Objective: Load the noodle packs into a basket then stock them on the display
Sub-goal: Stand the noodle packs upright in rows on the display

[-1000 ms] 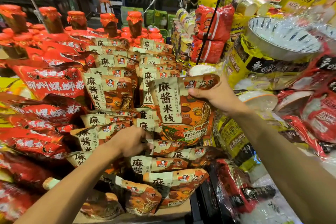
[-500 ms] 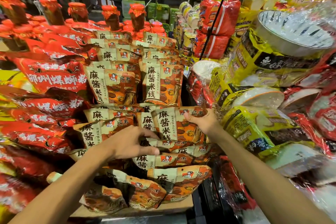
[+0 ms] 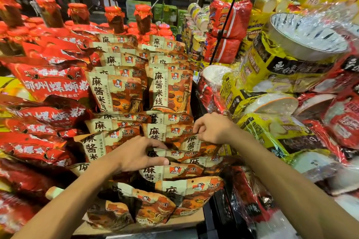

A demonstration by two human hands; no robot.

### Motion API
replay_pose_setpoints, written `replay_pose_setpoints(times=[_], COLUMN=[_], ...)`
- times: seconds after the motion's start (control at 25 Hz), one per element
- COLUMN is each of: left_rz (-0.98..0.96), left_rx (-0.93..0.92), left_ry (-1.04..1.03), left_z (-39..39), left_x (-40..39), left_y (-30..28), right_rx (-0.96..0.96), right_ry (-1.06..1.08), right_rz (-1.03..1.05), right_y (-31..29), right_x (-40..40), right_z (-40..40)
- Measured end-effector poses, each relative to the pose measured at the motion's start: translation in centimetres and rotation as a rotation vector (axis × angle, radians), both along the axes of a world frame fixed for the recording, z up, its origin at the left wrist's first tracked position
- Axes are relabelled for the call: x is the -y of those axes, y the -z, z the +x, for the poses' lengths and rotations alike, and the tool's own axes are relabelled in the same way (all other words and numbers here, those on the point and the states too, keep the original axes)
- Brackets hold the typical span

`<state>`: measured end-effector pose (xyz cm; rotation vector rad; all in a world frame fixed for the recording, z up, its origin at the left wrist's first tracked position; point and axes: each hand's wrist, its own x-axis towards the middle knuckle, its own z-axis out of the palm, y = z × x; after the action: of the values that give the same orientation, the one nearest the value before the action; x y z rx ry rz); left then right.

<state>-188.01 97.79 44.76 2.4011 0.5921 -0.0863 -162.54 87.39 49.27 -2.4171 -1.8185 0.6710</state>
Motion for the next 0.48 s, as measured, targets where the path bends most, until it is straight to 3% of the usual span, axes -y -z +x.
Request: replay_pose_setpoints(times=[0.08, 0.2, 0.48], left_rz=[-0.001, 0.032, 0.048], left_rx=[0.025, 0.035, 0.012], left_ry=[0.000, -0.002, 0.009], left_z=[0.0, 0.0, -0.1], left_x=[0.2, 0.5, 0.6], left_y=[-0.1, -0.4, -0.4], right_rx=[0.196, 0.275, 0.274], right_ry=[-0.151, -0.134, -0.134], right_rz=[-0.139, -0.218, -0.066], right_y=[0.2, 1.6, 1.3], right_x=[-0.4, -0.2, -0.1], right_z=[-1.6, -1.8, -2.0])
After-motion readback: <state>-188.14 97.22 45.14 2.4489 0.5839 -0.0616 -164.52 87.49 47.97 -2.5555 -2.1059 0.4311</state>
